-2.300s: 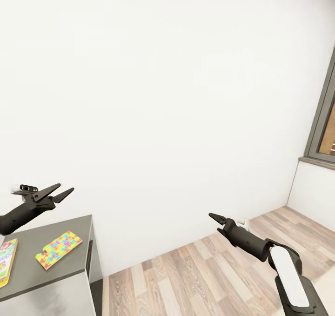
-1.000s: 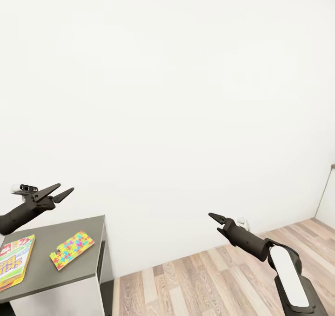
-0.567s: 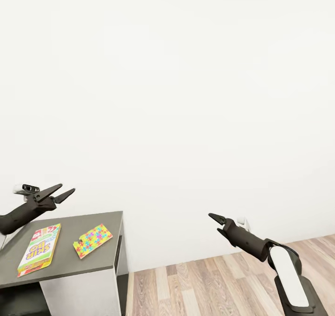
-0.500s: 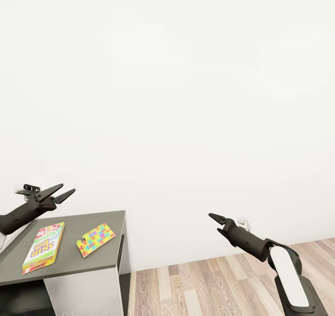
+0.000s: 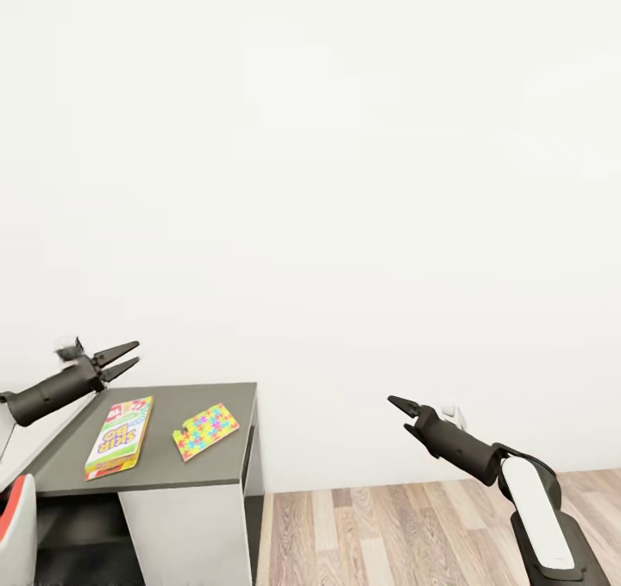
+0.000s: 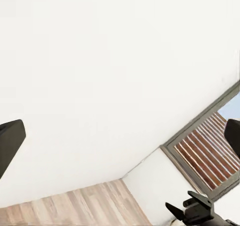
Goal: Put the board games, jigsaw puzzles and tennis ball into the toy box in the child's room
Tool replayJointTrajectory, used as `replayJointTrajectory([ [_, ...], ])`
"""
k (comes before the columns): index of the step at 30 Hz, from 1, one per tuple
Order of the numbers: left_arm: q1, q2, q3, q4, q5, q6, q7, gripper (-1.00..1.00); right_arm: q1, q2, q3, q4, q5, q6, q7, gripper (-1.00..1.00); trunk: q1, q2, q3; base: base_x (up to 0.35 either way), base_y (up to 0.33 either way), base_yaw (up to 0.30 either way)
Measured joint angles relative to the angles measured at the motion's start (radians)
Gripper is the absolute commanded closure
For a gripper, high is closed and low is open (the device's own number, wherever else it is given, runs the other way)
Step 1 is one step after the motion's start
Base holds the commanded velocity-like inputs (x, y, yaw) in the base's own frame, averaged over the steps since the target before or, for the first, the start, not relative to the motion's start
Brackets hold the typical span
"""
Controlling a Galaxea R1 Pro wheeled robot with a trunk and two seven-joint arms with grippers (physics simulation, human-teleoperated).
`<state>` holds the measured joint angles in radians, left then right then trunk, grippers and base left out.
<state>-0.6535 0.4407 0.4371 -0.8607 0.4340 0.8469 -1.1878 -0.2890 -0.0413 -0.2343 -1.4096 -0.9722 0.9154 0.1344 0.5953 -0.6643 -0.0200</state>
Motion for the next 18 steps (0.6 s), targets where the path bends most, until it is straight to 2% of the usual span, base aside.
replayJointTrajectory([
  [3, -0.001, -0.011, -0.010, -0.044, 0.001, 0.002, 0.125, -1.00, 0.000, 0.000, 0.000, 0.000, 0.000, 0.000, 0.000, -1.00, 0.000, 0.000, -0.004, 0.000, 0.000, 0.093],
  [5, -0.001, -0.021, -0.023, -0.059, 0.002, 0.002, 0.168, -1.00, 0.000, 0.000, -0.001, 0.000, 0.000, 0.000, 0.000, -1.00, 0.000, 0.000, -0.006, 0.000, 0.000, 0.047],
  [7, -0.002, -0.036, -0.057, -0.083, 0.003, 0.002, 0.226, -1.00, 0.000, 0.000, -0.002, -0.001, -0.001, 0.000, 0.001, -1.00, 0.000, 0.000, -0.007, 0.000, 0.000, 0.021],
  [11, -0.002, -0.047, -0.088, -0.102, 0.004, 0.002, 0.253, -1.00, 0.000, -0.002, -0.003, -0.002, -0.001, 0.000, 0.003, -1.00, 0.000, 0.000, -0.008, 0.000, 0.000, 0.011],
  [13, -0.003, -0.062, -0.109, -0.109, 0.003, 0.002, 0.269, -1.00, 0.000, -0.003, -0.005, -0.002, 0.000, 0.000, 0.005, -1.00, 0.000, 0.000, -0.008, 0.000, 0.000, 0.004],
  [14, -0.004, -0.077, -0.120, -0.111, 0.002, 0.003, 0.287, -1.00, 0.000, -0.003, -0.006, -0.002, 0.000, 0.000, 0.006, -1.00, 0.000, 0.000, -0.008, 0.000, 0.000, 0.003],
  [16, -0.006, -0.093, -0.128, -0.112, 0.002, 0.009, 0.316, -1.00, 0.000, -0.004, -0.008, -0.002, 0.000, 0.001, 0.007, -1.00, 0.000, 0.000, -0.008, 0.000, 0.000, 0.002],
  [18, -0.041, -0.114, -0.137, -0.114, 0.006, 0.045, 0.411, -1.00, 0.000, -0.004, -0.009, -0.002, -0.001, 0.002, 0.008, -1.00, 0.000, 0.000, -0.008, 0.000, 0.000, 0.000],
])
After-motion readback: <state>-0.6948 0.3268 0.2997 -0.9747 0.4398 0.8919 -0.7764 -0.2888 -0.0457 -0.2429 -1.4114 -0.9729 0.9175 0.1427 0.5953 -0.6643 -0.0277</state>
